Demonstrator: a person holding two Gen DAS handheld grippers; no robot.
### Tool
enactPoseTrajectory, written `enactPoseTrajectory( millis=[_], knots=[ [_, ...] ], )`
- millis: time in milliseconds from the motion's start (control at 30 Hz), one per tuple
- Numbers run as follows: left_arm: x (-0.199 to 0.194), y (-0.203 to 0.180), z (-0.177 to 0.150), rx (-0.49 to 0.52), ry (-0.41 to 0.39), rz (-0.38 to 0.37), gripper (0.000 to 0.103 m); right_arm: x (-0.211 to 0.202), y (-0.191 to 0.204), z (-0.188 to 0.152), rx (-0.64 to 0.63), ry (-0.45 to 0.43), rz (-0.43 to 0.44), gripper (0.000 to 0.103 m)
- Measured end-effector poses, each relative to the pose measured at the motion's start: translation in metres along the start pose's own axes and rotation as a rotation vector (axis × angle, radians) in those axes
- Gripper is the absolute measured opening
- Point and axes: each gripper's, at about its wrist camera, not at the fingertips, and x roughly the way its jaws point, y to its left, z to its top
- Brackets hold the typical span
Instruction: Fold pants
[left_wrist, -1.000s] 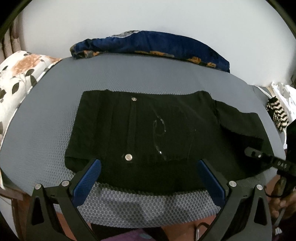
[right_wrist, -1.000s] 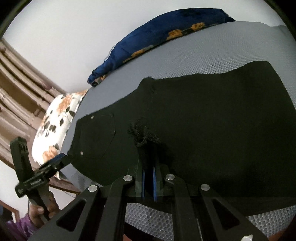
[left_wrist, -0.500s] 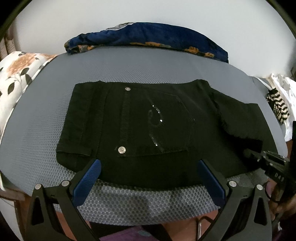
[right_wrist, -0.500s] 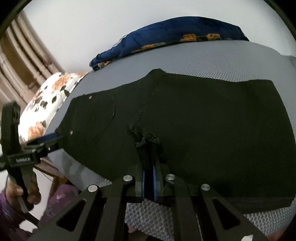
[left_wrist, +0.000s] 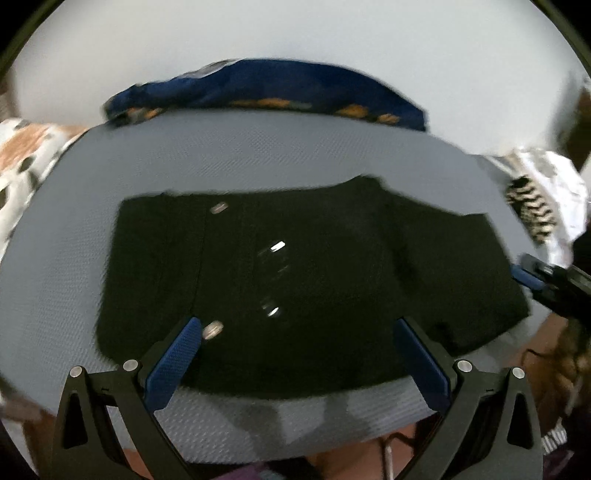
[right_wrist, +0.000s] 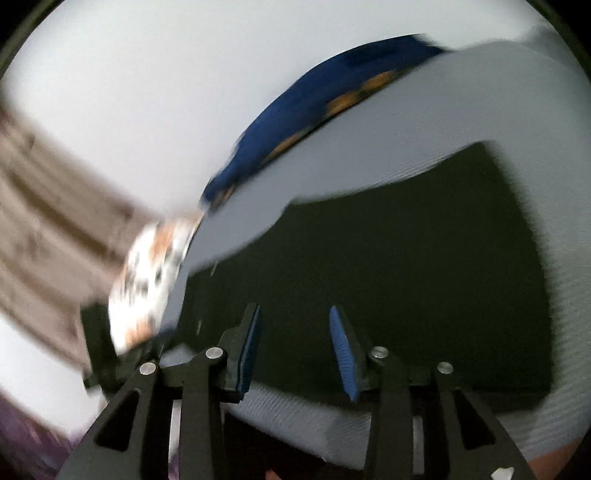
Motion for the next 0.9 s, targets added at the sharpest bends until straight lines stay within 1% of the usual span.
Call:
enactPoseTrajectory(
  millis=[33, 100, 133, 167, 200, 267, 333, 367, 400, 433, 467, 500, 533, 567, 600, 667, 733, 767, 800, 833, 867, 900],
  knots=[
    [0.001, -0.004, 0.004, 0.004, -0.002, -0.038, 0.103, -0.006, -0.011, 0.006, 0.032, -0.017, -0.006, 0.037],
    [0.003, -0.014, 0.011, 0.020, -0.008, -0.121, 0.103, -0.011, -0.019, 0.008, 0.017, -0.041, -0.051, 0.037],
    [0.006, -0.018, 0.013, 0.027, -0.009, -0.138, 0.103, -0.010, -0.021, 0.008, -0.003, -0.044, -0.077, 0.037],
    [0.010, -0.024, 0.016, 0.029, -0.010, -0.133, 0.103, -0.008, -0.022, 0.006, -0.013, -0.038, -0.078, 0.037],
    [0.013, -0.028, 0.017, 0.030, -0.010, -0.133, 0.103, -0.005, -0.023, 0.003, -0.021, -0.026, -0.077, 0.037],
    [0.019, -0.040, 0.018, 0.035, -0.015, -0.171, 0.103, 0.007, -0.022, -0.006, -0.047, 0.022, -0.090, 0.037],
    [0.026, -0.053, 0.019, 0.051, -0.026, -0.189, 0.103, 0.011, -0.021, -0.010, -0.075, 0.042, -0.107, 0.037],
    [0.032, -0.063, 0.017, 0.070, -0.032, -0.200, 0.103, 0.013, -0.021, -0.010, -0.087, 0.047, -0.114, 0.037],
    [0.041, -0.074, 0.015, 0.112, -0.032, -0.206, 0.103, 0.014, -0.021, -0.012, -0.091, 0.051, -0.118, 0.037],
    [0.050, -0.082, 0.012, 0.153, -0.028, -0.177, 0.103, 0.016, -0.023, -0.013, -0.090, 0.054, -0.121, 0.037],
    [0.067, -0.094, 0.006, 0.220, -0.005, -0.083, 0.103, 0.017, -0.025, -0.014, -0.092, 0.057, -0.127, 0.036],
    [0.079, -0.099, 0.002, 0.252, 0.021, -0.048, 0.101, 0.019, -0.027, -0.015, -0.100, 0.065, -0.133, 0.035],
    [0.093, -0.101, -0.004, 0.278, 0.062, -0.024, 0.096, 0.022, -0.026, -0.016, -0.107, 0.070, -0.137, 0.034],
    [0.099, -0.100, -0.007, 0.284, 0.074, -0.006, 0.096, 0.023, -0.024, -0.017, -0.128, 0.068, -0.145, 0.034],
    [0.097, -0.097, -0.007, 0.276, 0.060, -0.008, 0.096, 0.023, -0.022, -0.017, -0.138, 0.072, -0.155, 0.034],
    [0.078, -0.084, 0.001, 0.235, 0.023, -0.019, 0.095, 0.022, -0.018, -0.015, -0.130, 0.072, -0.150, 0.037],
    [0.053, -0.069, 0.009, 0.208, -0.042, -0.017, 0.095, 0.014, -0.013, -0.009, -0.101, 0.037, -0.112, 0.037],
    [0.035, -0.056, 0.015, 0.198, -0.085, 0.003, 0.096, 0.009, -0.008, -0.006, -0.093, 0.019, -0.089, 0.037],
    [0.021, -0.042, 0.021, 0.190, -0.118, 0.039, 0.096, 0.007, -0.003, -0.004, -0.093, 0.012, -0.074, 0.037],
    [0.005, -0.025, 0.027, 0.178, -0.149, 0.094, 0.099, 0.005, 0.005, -0.002, -0.097, 0.007, -0.054, 0.038],
    [-0.009, -0.001, 0.033, 0.155, -0.174, 0.157, 0.101, 0.004, 0.011, -0.002, -0.102, 0.004, -0.040, 0.040],
    [-0.016, 0.018, 0.035, 0.136, -0.180, 0.178, 0.103, 0.005, 0.017, -0.002, -0.107, 0.005, -0.032, 0.042]
  ],
)
